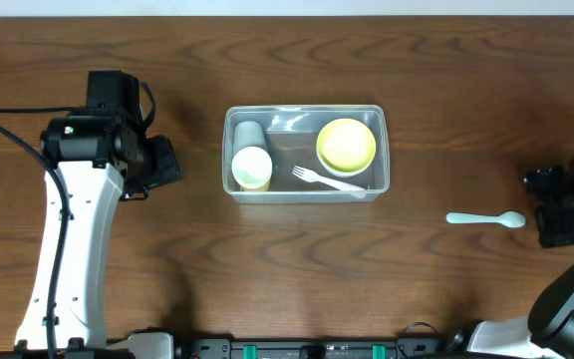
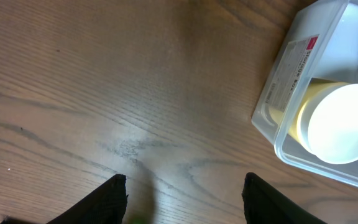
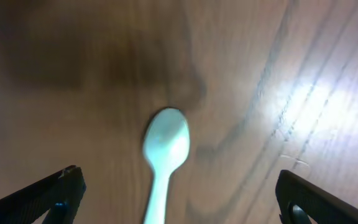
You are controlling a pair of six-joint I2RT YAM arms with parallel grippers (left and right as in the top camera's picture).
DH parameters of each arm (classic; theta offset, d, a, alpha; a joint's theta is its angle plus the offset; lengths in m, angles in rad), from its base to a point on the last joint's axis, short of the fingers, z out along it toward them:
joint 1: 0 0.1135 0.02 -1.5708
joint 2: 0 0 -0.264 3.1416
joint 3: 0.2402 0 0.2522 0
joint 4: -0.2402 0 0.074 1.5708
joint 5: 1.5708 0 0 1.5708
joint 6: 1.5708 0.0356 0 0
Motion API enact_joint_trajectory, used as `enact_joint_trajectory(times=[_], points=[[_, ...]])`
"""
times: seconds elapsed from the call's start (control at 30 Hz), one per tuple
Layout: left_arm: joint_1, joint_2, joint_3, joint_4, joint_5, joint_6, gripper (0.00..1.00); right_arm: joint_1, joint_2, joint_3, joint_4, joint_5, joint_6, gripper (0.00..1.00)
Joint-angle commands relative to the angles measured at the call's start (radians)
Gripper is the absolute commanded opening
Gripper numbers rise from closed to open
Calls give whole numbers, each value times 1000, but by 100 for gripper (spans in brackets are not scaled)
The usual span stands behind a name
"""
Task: Pack container
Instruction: 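Move the right gripper to the pale spoon and grasp its bowl end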
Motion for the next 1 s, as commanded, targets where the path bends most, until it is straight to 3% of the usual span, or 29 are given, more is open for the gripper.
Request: enact_joint_trajectory(times=[0.0,0.7,0.83,0.9,0.97], points=[[5,0,-3,-3,-2,8,61,-9,31,-43,43,-5,27,98],[5,0,-3,-6,-1,8,61,3,203,-58,127,-31,5,97],[5,0,-3,-6,-1,8,61,4,203,-58,122,-35,4,88],[5,0,-3,-6,-1,8,61,4,203,-58,119,-35,4,75],[5,0,-3,-6,-1,8,61,4,203,-58,119,-45,1,70]])
